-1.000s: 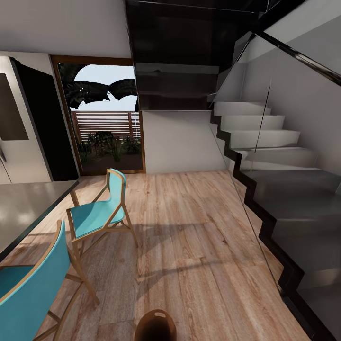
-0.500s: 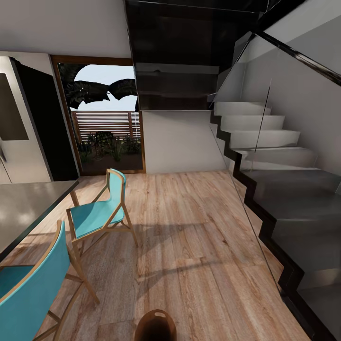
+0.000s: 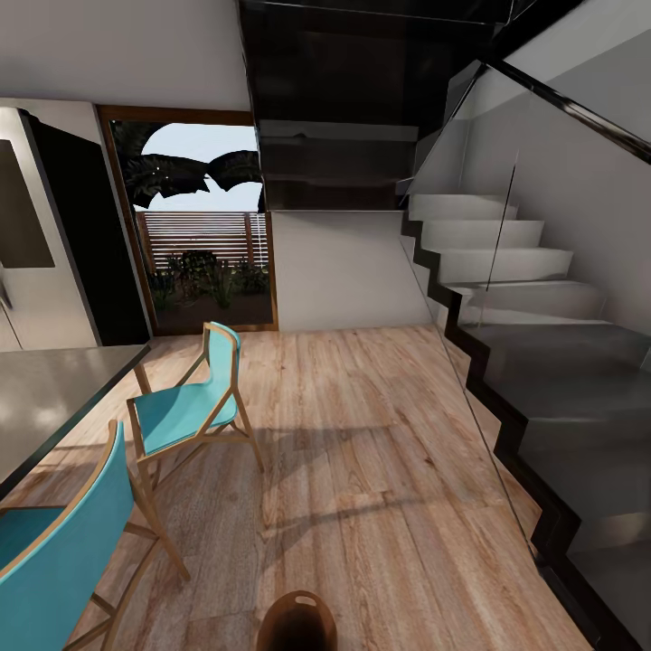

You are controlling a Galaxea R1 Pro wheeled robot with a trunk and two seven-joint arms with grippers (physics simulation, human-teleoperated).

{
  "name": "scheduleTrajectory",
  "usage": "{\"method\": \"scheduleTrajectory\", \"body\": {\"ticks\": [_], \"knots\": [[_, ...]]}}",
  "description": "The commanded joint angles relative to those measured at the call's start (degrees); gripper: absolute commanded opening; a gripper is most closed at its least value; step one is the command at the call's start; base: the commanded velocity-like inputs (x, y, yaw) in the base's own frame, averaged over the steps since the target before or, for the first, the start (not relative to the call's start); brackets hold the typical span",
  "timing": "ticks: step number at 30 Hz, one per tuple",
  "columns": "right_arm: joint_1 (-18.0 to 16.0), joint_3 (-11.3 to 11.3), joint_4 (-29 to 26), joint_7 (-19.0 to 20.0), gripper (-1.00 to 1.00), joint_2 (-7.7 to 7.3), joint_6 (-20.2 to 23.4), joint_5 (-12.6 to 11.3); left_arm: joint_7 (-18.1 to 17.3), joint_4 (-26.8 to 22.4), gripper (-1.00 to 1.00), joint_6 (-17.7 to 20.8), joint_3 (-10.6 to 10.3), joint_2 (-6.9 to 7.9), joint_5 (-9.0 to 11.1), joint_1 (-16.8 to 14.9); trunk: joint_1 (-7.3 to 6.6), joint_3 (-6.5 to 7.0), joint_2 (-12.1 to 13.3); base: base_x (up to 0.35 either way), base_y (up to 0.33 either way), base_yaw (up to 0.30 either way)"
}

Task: Put the three can of soda from the living room inside the tash can in the kitchen.

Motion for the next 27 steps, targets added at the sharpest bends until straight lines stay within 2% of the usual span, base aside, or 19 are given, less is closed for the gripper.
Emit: {"method": "scheduleTrajectory", "body": {"ticks": [1, 27], "knots": [[0.0, 0.0, 0.0, 0.0, 1.00, 0.00, 0.0, 0.0, 0.0, 0.0, 1.00, 0.0, 0.0, 0.00, 0.0, 0.0, 0.00, 0.00, 0.0, 0.000, 0.000, 0.000], [0.0, 0.0, 0.0, 0.0, 1.00, 0.00, 0.0, 0.0, 0.0, 0.0, 1.00, 0.0, 0.0, 0.00, 0.0, 0.0, 0.00, 0.00, 0.0, 0.000, 0.000, 0.000]]}}
